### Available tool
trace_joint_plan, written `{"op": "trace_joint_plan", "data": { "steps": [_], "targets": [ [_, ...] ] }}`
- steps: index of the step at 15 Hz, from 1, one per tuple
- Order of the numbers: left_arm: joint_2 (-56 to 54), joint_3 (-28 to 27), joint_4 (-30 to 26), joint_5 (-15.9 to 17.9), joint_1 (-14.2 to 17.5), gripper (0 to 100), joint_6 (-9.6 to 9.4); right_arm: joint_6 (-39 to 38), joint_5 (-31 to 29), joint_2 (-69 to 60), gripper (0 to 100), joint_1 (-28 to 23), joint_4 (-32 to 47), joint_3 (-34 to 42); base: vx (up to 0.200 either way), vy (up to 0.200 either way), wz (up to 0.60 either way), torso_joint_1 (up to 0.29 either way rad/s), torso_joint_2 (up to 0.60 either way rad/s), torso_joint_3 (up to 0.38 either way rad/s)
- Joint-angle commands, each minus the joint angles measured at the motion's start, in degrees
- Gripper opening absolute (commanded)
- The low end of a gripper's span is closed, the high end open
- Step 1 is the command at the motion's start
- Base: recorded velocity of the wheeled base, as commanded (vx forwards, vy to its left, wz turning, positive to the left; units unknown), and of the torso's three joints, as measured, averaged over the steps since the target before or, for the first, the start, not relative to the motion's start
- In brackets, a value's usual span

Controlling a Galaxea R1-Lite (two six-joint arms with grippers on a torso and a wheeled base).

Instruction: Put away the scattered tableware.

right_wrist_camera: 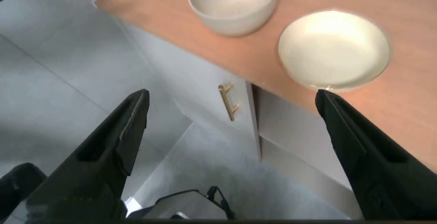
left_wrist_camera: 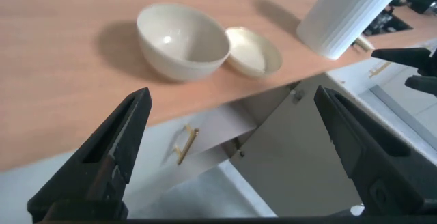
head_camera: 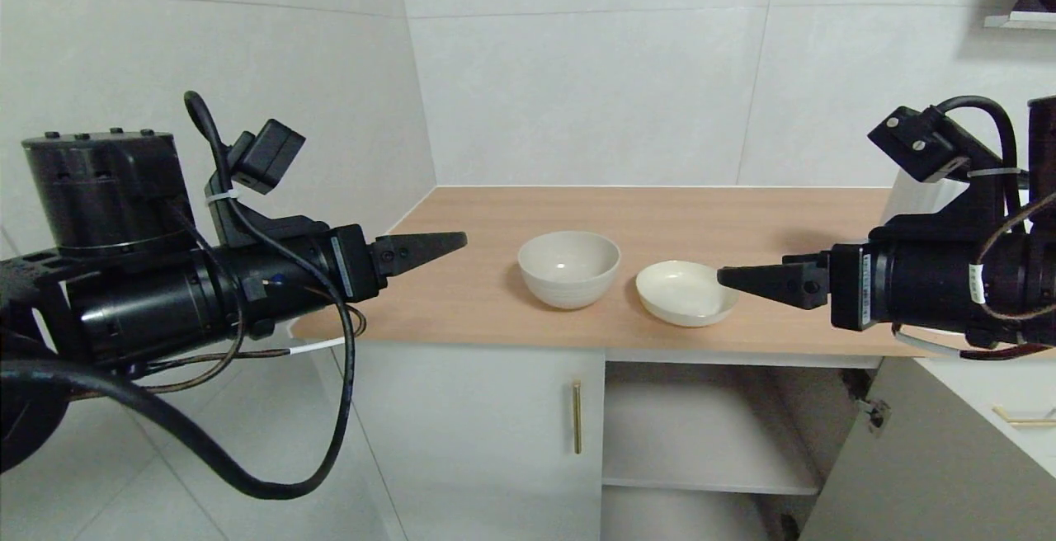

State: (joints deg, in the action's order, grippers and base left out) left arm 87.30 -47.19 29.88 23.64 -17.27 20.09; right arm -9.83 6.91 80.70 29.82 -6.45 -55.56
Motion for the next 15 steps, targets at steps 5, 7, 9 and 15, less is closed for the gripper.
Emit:
{"op": "trace_joint_plan", "data": {
  "steps": [5,7,9,15],
  "targets": [
    [0.68,0.08,-0.08,0.09,-0.13,100,0.04,0.07,-0.06,1.48,100,-0.2,-0.32,-0.16,0.0,0.0,0.0,0.121,-0.29,-0.161],
    [1.21,-0.01,-0.08,0.09,-0.39,100,0.04,0.07,0.12,1.92,100,-1.43,-0.41,-0.25,0.0,0.0,0.0,0.0,0.0,0.0],
    [3.32,-1.06,0.09,0.01,-0.74,100,0.04,0.95,0.03,3.32,100,-2.22,-2.34,0.02,0.0,0.0,0.0,0.0,0.0,0.0],
    [14.22,-19.78,-5.88,-0.26,-0.22,100,1.18,2.35,-0.06,6.75,100,-3.98,-6.21,0.63,0.0,0.0,0.0,0.0,0.0,0.0]
  ]
}}
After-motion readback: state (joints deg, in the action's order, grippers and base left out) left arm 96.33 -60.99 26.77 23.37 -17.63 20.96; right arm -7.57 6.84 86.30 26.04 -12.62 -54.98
